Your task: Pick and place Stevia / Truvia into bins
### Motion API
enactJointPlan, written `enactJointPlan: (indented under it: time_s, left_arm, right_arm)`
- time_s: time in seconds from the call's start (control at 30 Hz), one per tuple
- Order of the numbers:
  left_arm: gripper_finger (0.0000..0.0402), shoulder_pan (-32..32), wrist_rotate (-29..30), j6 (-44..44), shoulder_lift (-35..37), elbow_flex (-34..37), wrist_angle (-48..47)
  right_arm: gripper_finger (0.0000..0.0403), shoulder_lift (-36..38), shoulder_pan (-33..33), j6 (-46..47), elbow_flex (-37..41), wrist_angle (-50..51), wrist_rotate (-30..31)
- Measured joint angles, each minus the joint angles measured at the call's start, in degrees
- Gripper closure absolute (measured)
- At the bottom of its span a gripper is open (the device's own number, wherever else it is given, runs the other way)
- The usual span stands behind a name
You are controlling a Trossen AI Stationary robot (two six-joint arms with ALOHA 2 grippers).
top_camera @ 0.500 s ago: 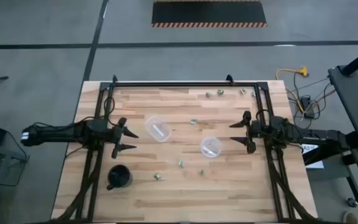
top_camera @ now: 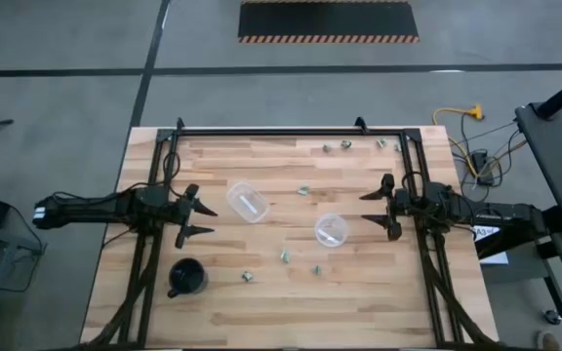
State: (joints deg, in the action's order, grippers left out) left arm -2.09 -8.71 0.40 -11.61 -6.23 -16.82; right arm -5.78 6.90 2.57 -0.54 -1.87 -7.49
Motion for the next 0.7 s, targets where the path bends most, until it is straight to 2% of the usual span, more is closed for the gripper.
enactJointPlan:
  time_s: [0.7]
  left_arm:
    - [0.0193,0.01,0.00,0.00,0.00,0.01,0.00]
  right_arm:
    - [0.0149,0.02,0.00,0.02,0.00,0.00,-0.02]
